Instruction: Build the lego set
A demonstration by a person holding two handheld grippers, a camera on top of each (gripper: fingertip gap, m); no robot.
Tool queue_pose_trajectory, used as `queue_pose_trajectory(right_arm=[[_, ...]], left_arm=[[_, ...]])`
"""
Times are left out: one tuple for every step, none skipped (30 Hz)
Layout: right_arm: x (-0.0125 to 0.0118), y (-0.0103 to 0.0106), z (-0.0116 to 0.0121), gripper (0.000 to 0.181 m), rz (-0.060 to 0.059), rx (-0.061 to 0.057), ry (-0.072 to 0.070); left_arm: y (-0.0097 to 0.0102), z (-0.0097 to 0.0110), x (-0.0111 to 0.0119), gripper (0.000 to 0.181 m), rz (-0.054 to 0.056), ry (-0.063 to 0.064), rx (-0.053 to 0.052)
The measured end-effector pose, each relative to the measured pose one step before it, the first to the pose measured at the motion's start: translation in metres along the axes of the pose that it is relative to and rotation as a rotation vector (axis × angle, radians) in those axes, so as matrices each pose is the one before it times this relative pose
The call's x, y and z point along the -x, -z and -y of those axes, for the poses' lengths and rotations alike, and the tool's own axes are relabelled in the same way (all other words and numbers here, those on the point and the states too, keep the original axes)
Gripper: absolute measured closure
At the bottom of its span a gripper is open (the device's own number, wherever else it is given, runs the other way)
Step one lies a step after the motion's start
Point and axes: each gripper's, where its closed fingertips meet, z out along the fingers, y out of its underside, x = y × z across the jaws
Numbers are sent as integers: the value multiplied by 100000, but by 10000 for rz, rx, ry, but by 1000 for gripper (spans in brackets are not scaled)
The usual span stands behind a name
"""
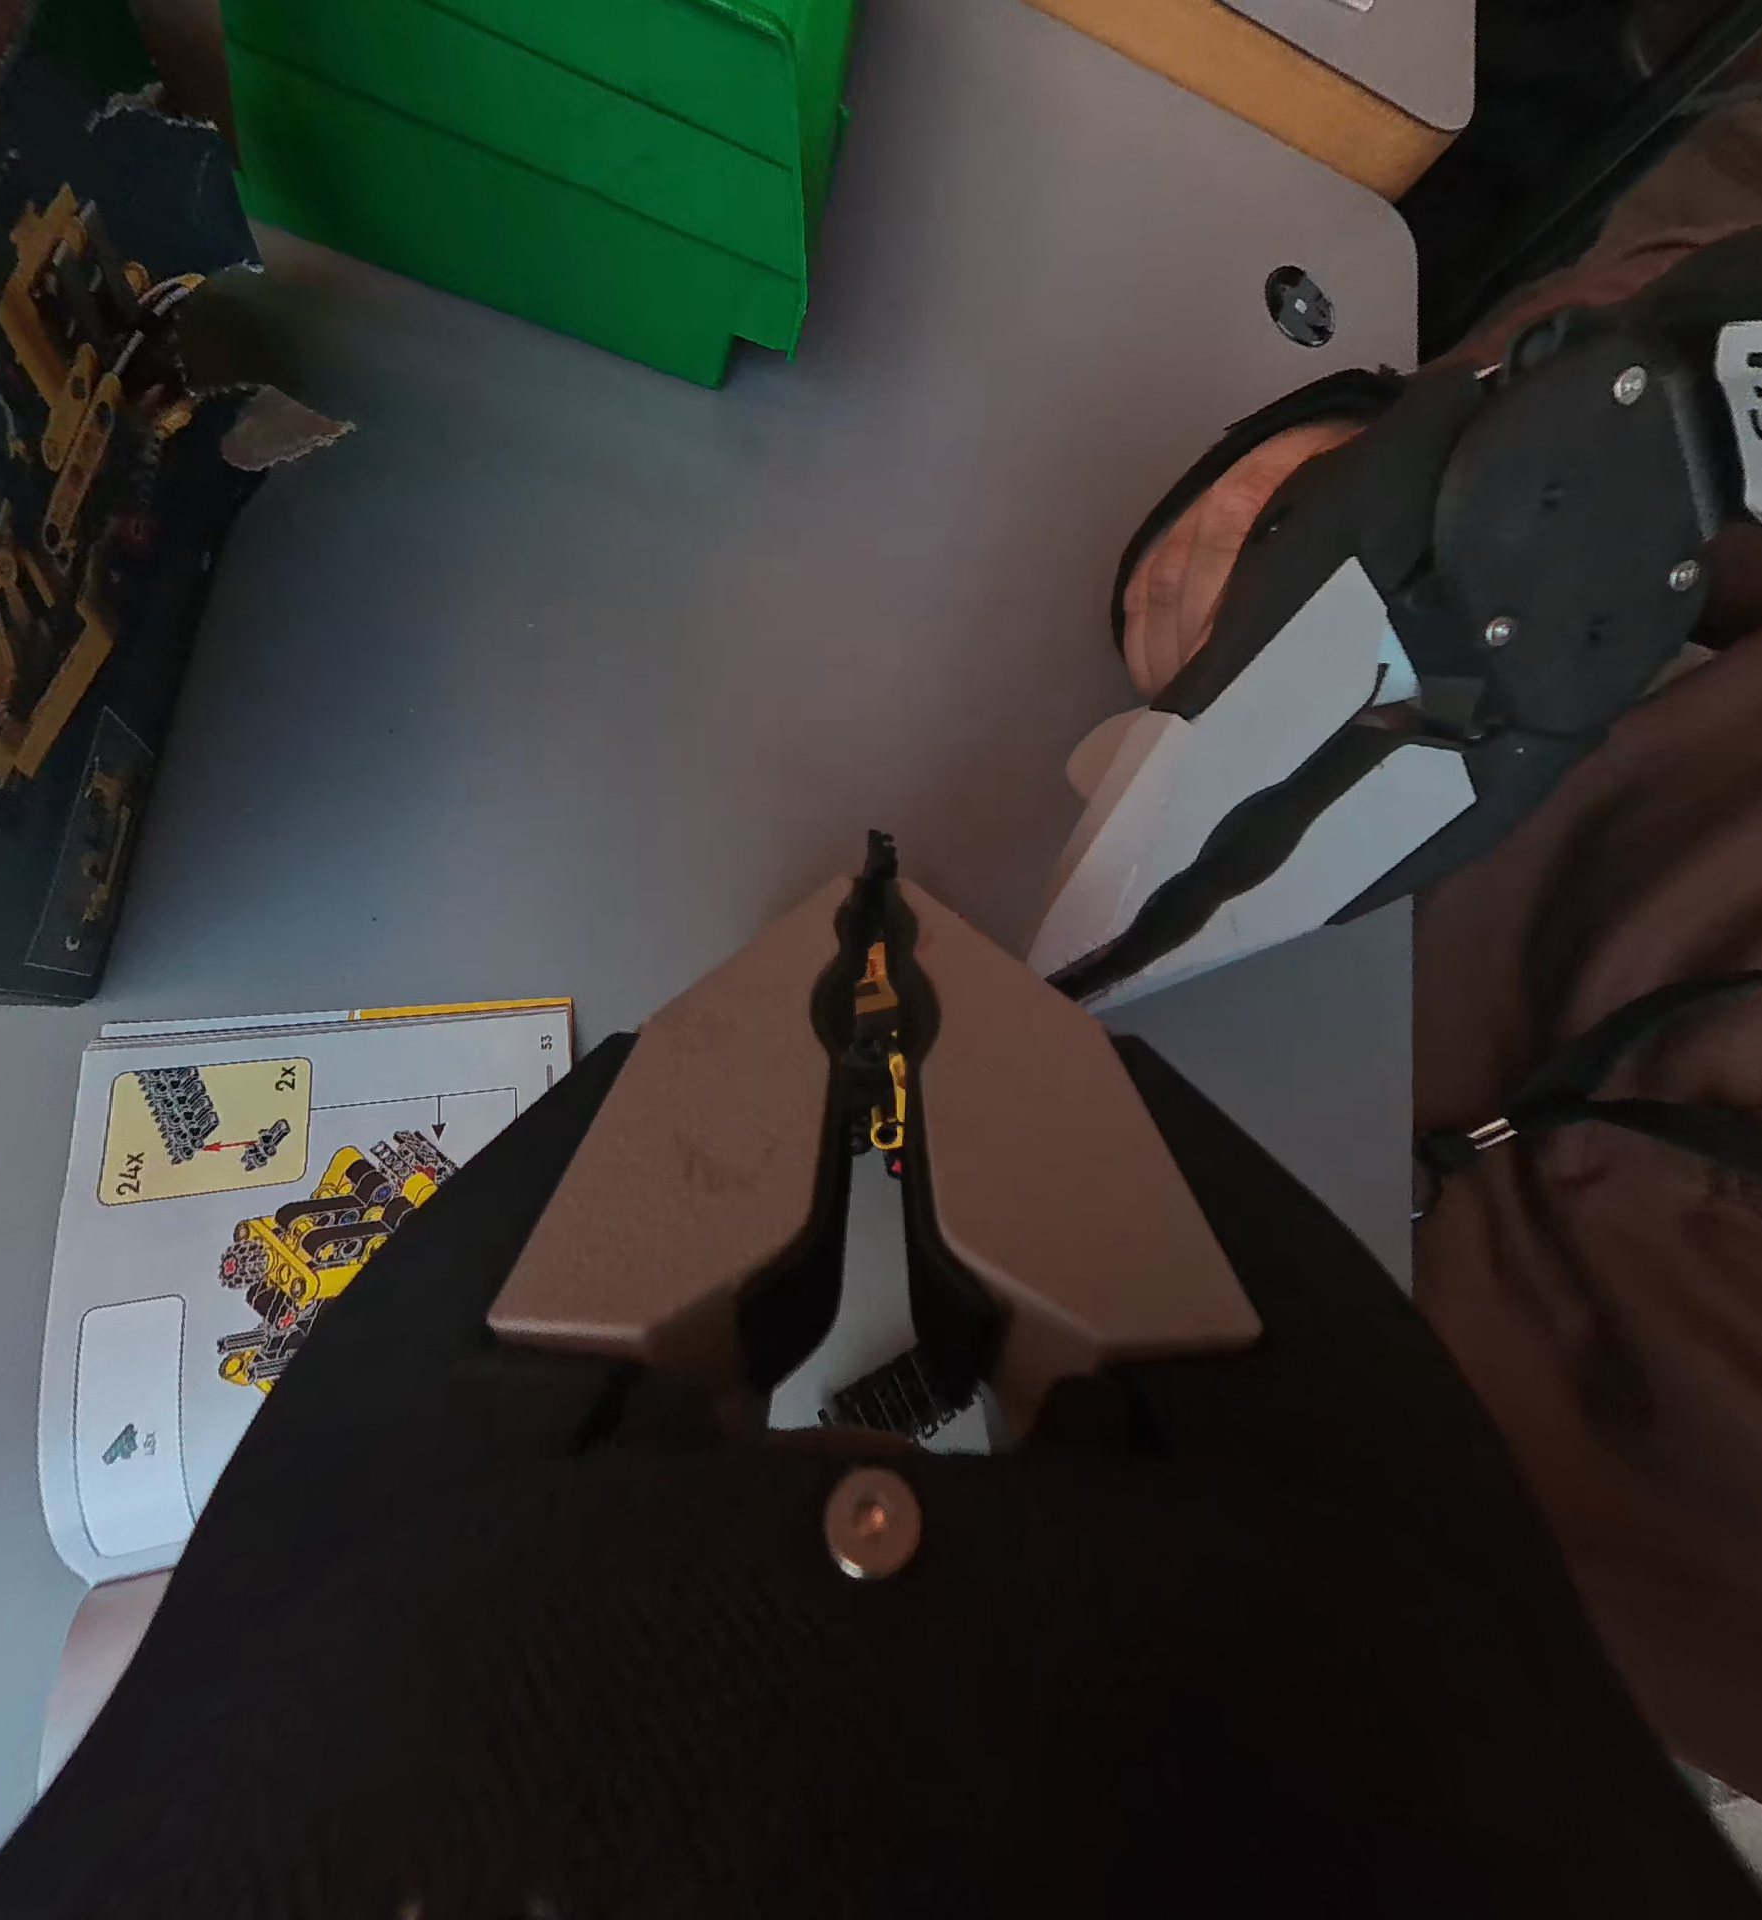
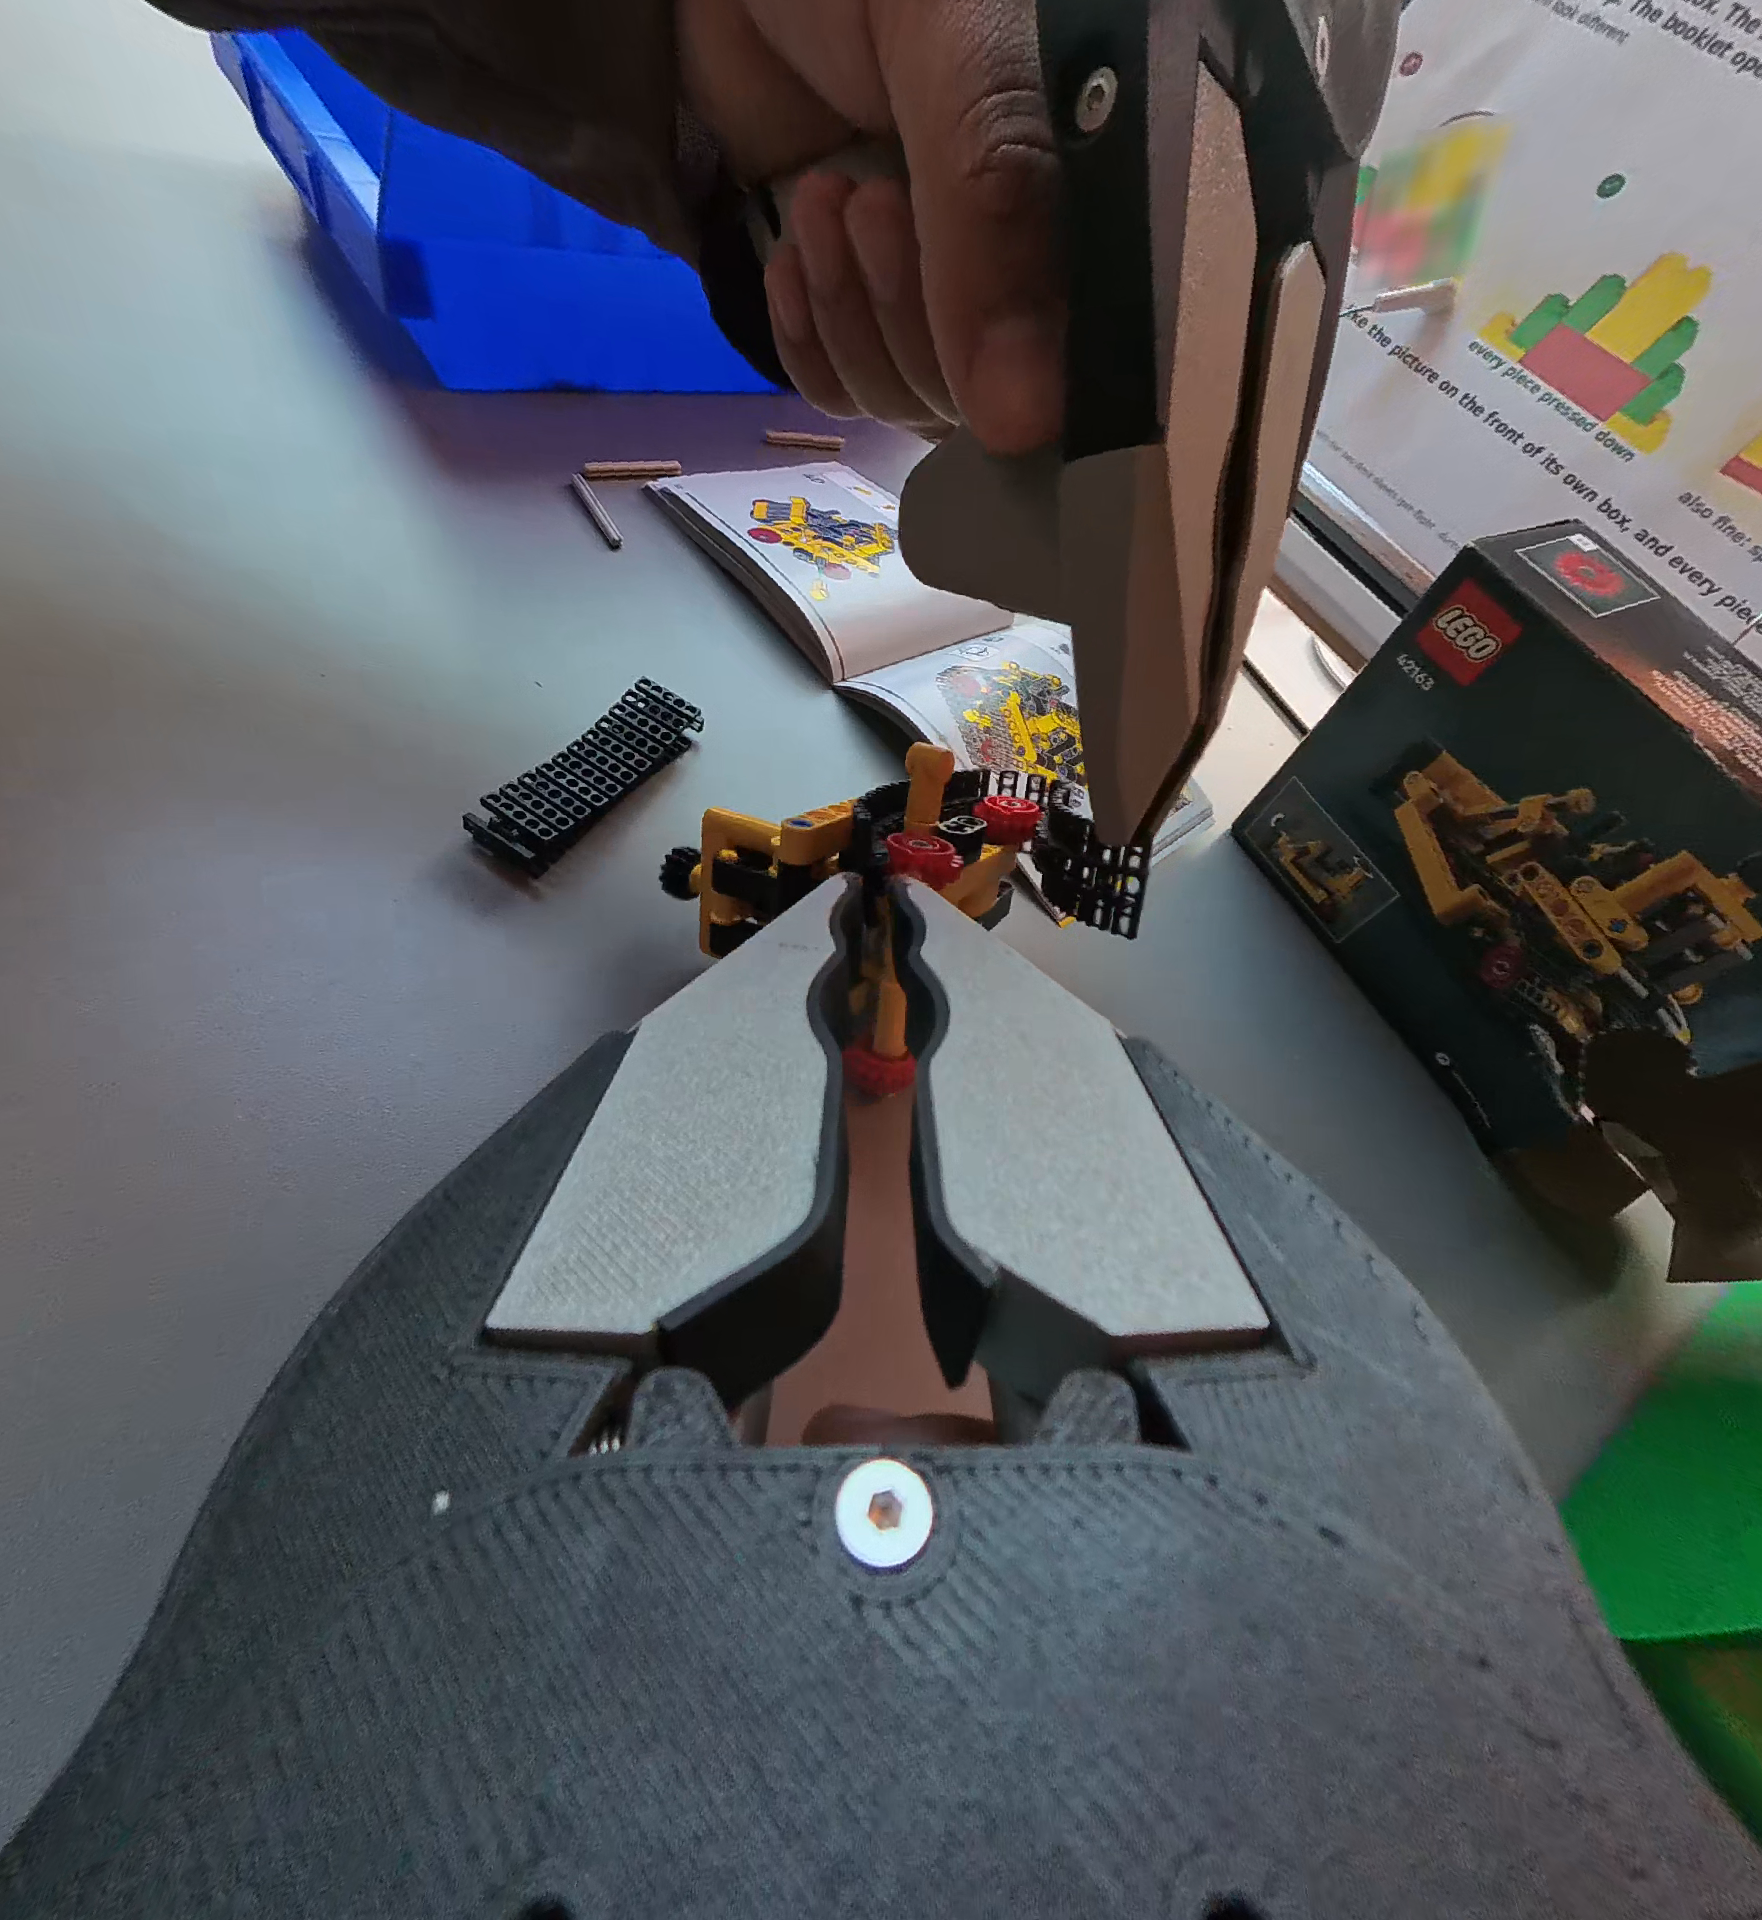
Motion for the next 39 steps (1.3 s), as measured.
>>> queue_pose_trajectory(right_arm=[[-16, 5, -13, 180, 7, 0, -11], [-7, -17, -26, 180, 17, 8, -17], [41, -35, -38, 180, 40, 11, -11], [66, -19, -11, 179, 53, -6, -7], [79, -30, -27, 179, 48, 10, 8], [17, -14, -16, 179, -7, 11, 21], [-9, 4, -1, 179, -24, 2, 26], [20, 1, 3, 179, 2, 3, 7], [17, -2, 8, 179, 10, 4, -5], [-3, 15, 8, 179, -5, -2, -1], [-38, 7, 3, 180, -23, 4, 5], [-31, 10, -8, 179, -19, 2, 3], [-18, -2, -10, 179, -8, -4, -4], [-29, 4, 4, 180, -7, -1, -6], [-21, 5, -12, 180, -6, -5, 2], [-11, -3, -6, 180, -1, -6, 1], [0, 8, -1, 180, 7, -7, -7], [-18, -1, -8, 179, -5, -9, -14], [-37, 6, -10, 179, -2, -6, -15], [-36, 22, -19, 180, 8, -2, -37], [-55, 11, -22, 179, 2, -2, -59], [-69, 22, -28, 179, 2, -4, -61], [-29, 5, -25, 179, 21, -5, -55], [-3, 18, -16, 179, 30, -3, -52], [-9, 0, 13, 180, 17, -16, -35], [25, 16, 35, 180, 21, -31, -13], [29, 15, 57, 180, 10, -22, 3], [49, 1, 26, 180, 12, -12, 22], [30, 7, 15, 179, -10, -9, 37], [46, 7, 20, 180, 1, -3, 37], [1, 10, 18, 180, -26, -5, 30], [-55, 7, 0, 180, -44, 6, 33], [-20, 25, 17, 180, -10, -5, 6], [-8, 36, 22, 180, 12, -14, -22], [-7, 36, 33, 180, 7, -21, -21], [-19, 25, 41, 180, 3, -23, -8], [-3, 36, 49, 180, 6, -31, -3], [-14, 25, 58, 180, -2, -34, 2], [-14, 16, 38, 180, 0, -24, -1]], left_arm=[[-13, -29, -55, 181, 13, -20, 2], [-8, -4, -33, 181, 34, -23, -2], [-7, 0, -79, 181, 20, -46, 9], [10, 14, -26, 181, 53, -50, 12], [19, 56, -22, 181, 50, -41, -8], [20, 54, -43, 181, 24, -14, -7], [28, 42, 0, 181, 54, -25, -5], [52, 27, -32, 181, 29, -45, -10], [51, -11, -82, 181, -14, -12, 0], [43, -41, -66, 181, -3, -3, -9], [26, -112, -71, 181, -9, -8, 9], [-2, -156, -61, 181, -1, -22, 21], [-25, -202, -51, 181, 2, -34, 39], [-63, -208, -51, 181, 3, -43, 37], [-60, -180, -57, 181, 5, -41, 31], [-65, -121, -130, 181, -30, -88, 10], [-50, -91, -120, 181, -3, -113, 9], [-48, -146, -58, 181, 34, -75, 80], [-32, -102, -102, 181, 34, -126, 59], [-16, -82, -98, 181, 52, -174, 48], [-19, -139, -36, 181, 84, -134, 84], [-4, -130, -95, 181, 51, -136, 64], [6, -82, -126, 181, 38, -196, 17], [8, -119, -89, 181, 72, -263, 10], [22, -171, -31, 181, 95, -194, 43], [28, -89, -87, 181, 57, -149, -9], [50, -19, -114, 181, 23, -178, -60], [22, -59, -53, 181, 49, -112, -34], [21, -20, -39, 181, 30, -46, -43], [21, -17, -41, 181, 14, -63, -42], [23, -37, 29, 181, 44, -32, -25], [44, -28, 29, 181, 36, -6, -24], [58, -9, -10, 181, 10, -58, -39], [82, 25, -22, 181, -1, -143, -72], [75, 32, -52, 181, -2, -218, -79], [69, -19, -62, 181, -8, -259, -51], [67, -36, -45, 181, 5, -277, -34], [62, -76, -7, 181, 4, -163, -18], [37, -68, 8, 181, -38, 25, -5]])
